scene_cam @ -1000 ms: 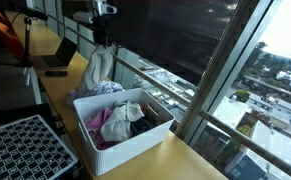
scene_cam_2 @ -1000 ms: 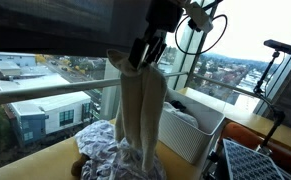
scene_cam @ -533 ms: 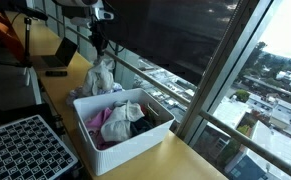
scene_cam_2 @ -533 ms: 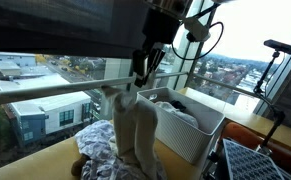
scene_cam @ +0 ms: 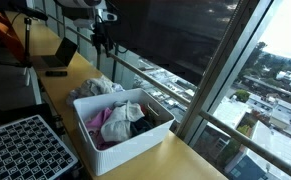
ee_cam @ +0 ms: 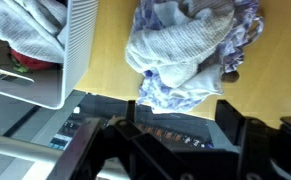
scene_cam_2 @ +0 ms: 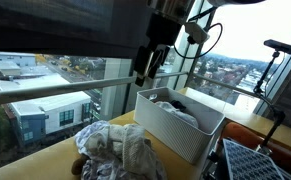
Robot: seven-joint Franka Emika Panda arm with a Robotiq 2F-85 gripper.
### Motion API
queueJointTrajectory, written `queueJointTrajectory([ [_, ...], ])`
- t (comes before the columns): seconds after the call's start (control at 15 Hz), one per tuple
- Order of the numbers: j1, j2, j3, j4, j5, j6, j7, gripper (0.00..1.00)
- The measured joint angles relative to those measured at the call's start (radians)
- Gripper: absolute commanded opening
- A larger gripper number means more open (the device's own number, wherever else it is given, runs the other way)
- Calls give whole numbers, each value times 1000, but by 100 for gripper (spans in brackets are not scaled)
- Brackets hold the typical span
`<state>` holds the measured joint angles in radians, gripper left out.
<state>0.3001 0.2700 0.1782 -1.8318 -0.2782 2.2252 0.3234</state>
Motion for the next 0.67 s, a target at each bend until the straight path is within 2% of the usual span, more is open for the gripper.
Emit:
queueJointTrajectory([
  [0.4,-120,-2,-102,-33,-18,22,-91,100],
  [0.67,-191,16,-153,-106,-18,96,-124,100],
])
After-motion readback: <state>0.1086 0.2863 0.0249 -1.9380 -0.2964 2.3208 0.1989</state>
